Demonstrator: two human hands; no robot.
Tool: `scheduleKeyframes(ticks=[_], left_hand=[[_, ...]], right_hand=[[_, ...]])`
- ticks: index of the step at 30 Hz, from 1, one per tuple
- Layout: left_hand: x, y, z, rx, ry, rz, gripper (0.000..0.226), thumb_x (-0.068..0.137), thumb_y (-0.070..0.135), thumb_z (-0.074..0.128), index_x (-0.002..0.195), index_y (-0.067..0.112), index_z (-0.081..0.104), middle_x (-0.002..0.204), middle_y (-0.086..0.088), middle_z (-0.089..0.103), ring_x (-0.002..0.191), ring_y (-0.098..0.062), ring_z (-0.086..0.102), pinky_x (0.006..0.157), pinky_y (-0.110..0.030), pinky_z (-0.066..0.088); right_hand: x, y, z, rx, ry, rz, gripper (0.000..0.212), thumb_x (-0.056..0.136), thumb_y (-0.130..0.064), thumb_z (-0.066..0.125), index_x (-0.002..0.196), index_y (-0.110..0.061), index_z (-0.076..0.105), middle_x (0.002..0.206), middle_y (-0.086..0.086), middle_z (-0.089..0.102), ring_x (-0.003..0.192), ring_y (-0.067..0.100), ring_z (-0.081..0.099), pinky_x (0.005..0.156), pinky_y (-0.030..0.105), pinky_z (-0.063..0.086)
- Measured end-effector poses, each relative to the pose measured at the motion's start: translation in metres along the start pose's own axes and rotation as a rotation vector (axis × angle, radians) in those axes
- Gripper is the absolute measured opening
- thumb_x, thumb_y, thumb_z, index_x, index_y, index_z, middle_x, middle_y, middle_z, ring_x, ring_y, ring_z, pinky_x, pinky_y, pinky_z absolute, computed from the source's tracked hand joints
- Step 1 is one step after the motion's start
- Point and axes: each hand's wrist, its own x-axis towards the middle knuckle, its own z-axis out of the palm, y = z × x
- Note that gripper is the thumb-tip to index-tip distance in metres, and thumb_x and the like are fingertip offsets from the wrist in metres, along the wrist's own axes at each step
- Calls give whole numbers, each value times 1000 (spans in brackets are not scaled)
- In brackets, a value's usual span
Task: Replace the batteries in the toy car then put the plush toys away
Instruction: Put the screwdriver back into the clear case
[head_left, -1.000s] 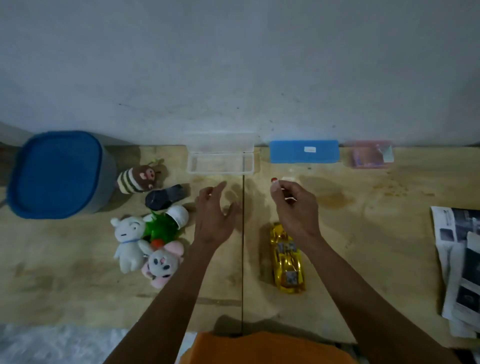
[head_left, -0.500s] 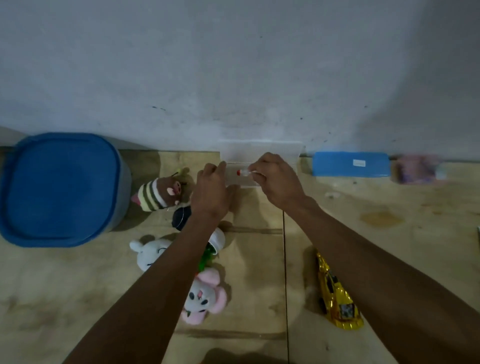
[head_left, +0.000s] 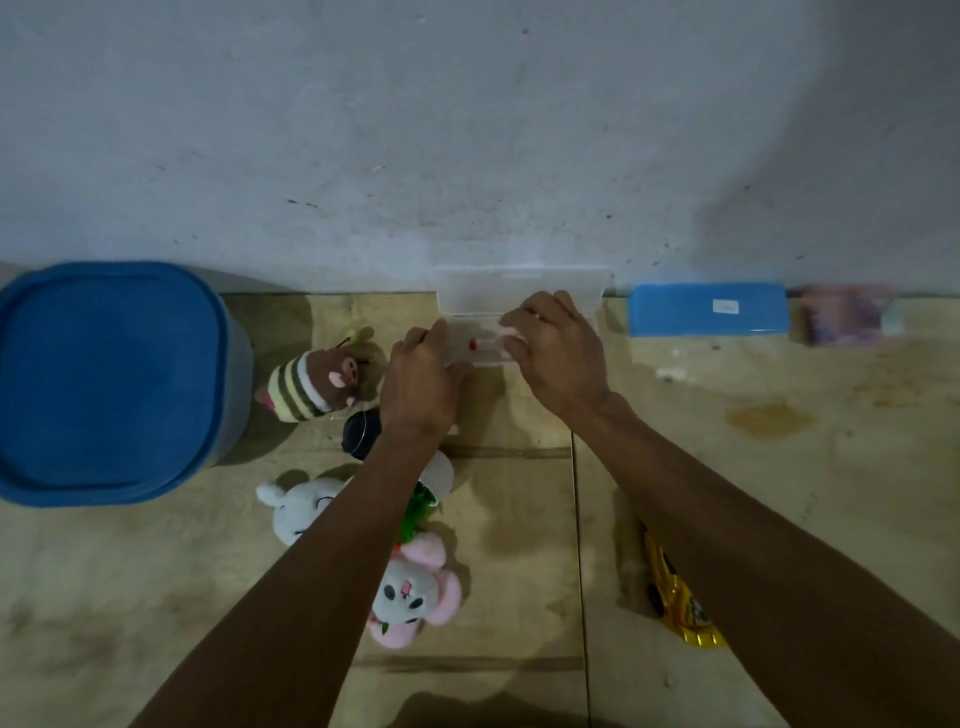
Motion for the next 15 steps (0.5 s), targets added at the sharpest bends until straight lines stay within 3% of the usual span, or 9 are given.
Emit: scheduleKeyframes(ticks=[3,7,11,15], left_hand=[[0,2,-3,-22,9,-11,51,90,20,72,137,8,57,126,-21,59,112,-40,59,87,-48,56],[2,3,-3,-2,25,-16,54,89,19,76,138,5,57,129,-21,58,115,-40,58,89,-47,55],[-1,6,-1,-36,68,-55,53,86,18,77,133,4,56,128,-21,57,112,-40,59,85,-46,54],[-6,16,1,-118,171,-125,77,81,19,82,142,11,35,141,-18,41,123,-36,47,85,-43,50]], right_hand=[[1,6,-20,-88,149,106,37,82,-18,73,118,-16,64,123,8,61,115,29,53,88,42,47],[8,24,-30,-191,55,91,53,80,-15,75,130,-16,56,125,5,63,121,29,50,88,45,46],[9,31,-35,-97,-10,51,52,83,-10,73,133,-11,58,123,11,60,118,33,50,91,49,46],[4,40,-40,41,-27,-25,37,84,-3,72,120,-7,69,116,14,60,106,34,57,84,49,51]])
